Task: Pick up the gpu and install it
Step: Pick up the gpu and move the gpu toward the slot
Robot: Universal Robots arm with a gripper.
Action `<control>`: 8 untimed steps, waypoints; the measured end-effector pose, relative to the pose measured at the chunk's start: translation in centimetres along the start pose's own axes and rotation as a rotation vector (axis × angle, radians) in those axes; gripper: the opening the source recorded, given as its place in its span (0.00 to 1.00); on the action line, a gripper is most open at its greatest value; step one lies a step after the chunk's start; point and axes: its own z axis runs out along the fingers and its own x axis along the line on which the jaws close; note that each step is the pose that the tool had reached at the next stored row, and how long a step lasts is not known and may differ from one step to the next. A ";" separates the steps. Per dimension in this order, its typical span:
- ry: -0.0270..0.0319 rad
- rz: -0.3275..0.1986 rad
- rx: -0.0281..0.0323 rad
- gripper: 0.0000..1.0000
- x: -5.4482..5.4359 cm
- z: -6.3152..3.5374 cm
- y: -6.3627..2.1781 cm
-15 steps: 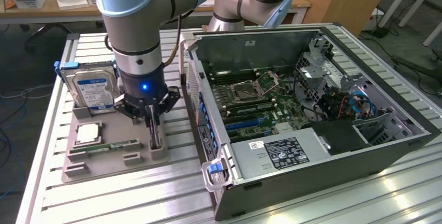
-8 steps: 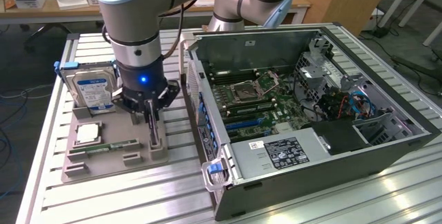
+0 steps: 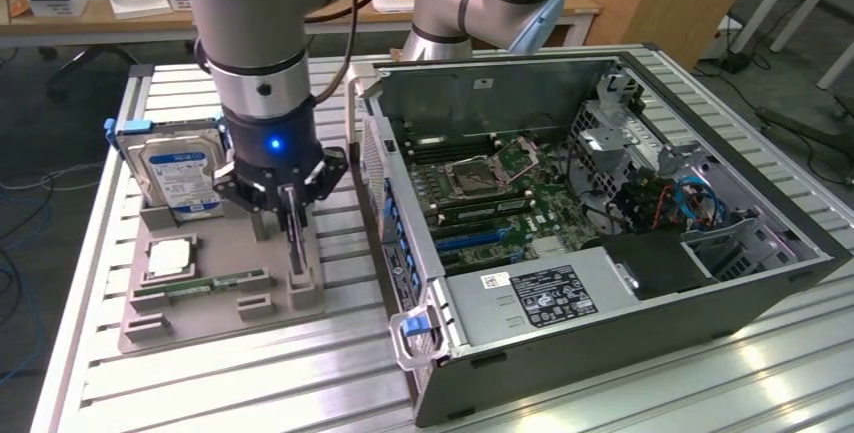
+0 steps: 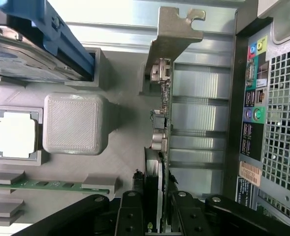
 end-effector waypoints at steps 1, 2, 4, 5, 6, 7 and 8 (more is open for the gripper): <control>-0.0009 0.000 0.0000 0.27 0.0 -0.11 0.00; -0.0017 0.000 0.0001 0.27 0.0 -0.22 0.00; -0.0035 0.000 0.0001 0.27 0.0 -0.43 0.01; -0.0044 0.000 0.0001 0.27 0.0 -0.52 0.01; -0.0052 0.000 0.0001 0.27 0.0 -0.61 0.02; -0.0060 0.000 0.0002 0.27 0.0 -0.69 0.02; -0.0066 0.000 0.0002 0.27 0.0 -0.77 0.02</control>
